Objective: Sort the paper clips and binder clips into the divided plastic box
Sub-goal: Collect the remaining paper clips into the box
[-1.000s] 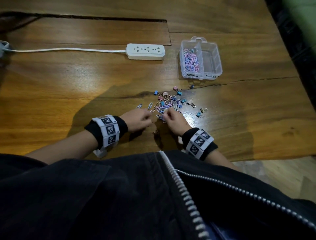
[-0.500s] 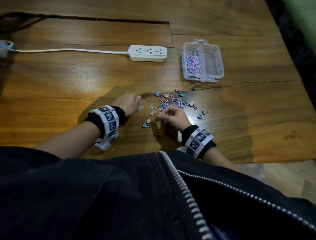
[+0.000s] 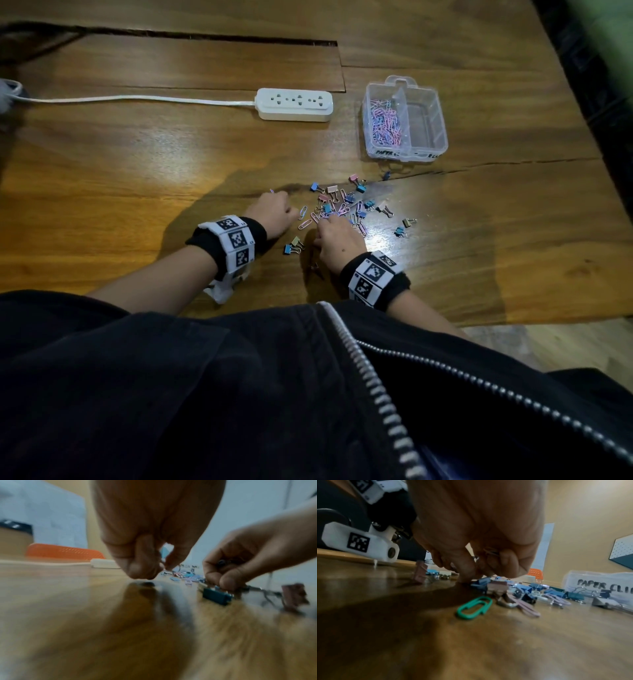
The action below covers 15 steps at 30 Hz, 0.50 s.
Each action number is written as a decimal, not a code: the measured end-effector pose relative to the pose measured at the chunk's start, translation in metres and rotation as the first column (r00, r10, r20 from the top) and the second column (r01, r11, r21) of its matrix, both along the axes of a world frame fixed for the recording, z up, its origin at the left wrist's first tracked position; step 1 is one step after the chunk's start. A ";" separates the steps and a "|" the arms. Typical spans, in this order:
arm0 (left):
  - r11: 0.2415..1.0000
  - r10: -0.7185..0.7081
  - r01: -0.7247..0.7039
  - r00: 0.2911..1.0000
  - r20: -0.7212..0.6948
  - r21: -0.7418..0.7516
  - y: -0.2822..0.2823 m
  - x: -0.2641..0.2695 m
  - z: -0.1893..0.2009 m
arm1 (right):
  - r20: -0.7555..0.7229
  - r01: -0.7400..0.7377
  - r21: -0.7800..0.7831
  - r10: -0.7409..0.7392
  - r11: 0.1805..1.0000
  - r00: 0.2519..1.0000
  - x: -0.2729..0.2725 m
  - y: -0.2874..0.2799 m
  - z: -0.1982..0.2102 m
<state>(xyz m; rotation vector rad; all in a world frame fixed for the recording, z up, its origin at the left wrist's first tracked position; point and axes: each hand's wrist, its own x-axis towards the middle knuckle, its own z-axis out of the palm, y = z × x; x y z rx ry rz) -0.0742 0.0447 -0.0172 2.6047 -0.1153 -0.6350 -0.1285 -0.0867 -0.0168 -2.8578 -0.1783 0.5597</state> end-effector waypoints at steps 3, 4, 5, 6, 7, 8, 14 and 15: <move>0.961 0.139 -0.177 0.973 -0.185 -0.210 0.000 0.011 0.005 | 0.001 0.113 0.135 -0.114 0.984 0.994 0.002 -0.005 0.003; 0.954 0.124 -0.183 0.961 -0.246 -0.236 0.000 0.014 0.007 | -0.035 0.167 0.193 -0.164 0.967 0.986 0.003 -0.008 0.004; 0.956 0.093 -0.167 0.952 -0.290 -0.243 -0.001 0.016 0.009 | -0.081 0.215 0.235 -0.201 0.948 0.976 0.003 -0.011 0.005; 0.960 0.062 -0.141 0.950 -0.305 -0.244 -0.003 0.017 0.010 | -0.119 0.246 0.255 -0.222 0.935 0.968 0.002 -0.015 0.006; 0.966 0.037 -0.113 0.951 -0.307 -0.232 -0.004 0.018 0.012 | -0.140 0.261 0.268 -0.231 0.927 0.963 0.001 -0.018 0.005; 0.972 0.008 -0.078 0.955 -0.298 -0.222 -0.005 0.019 0.012 | -0.145 0.271 0.284 -0.239 0.920 0.960 -0.001 -0.021 0.004; 0.985 -0.052 0.017 0.978 -0.200 -0.171 -0.010 0.017 0.010 | -0.050 0.246 0.294 -0.242 0.924 0.969 0.003 -0.024 0.006; 0.989 -0.053 0.030 0.986 -0.159 -0.143 -0.011 0.017 0.010 | -0.037 0.232 0.296 -0.231 0.927 0.972 0.005 -0.022 0.007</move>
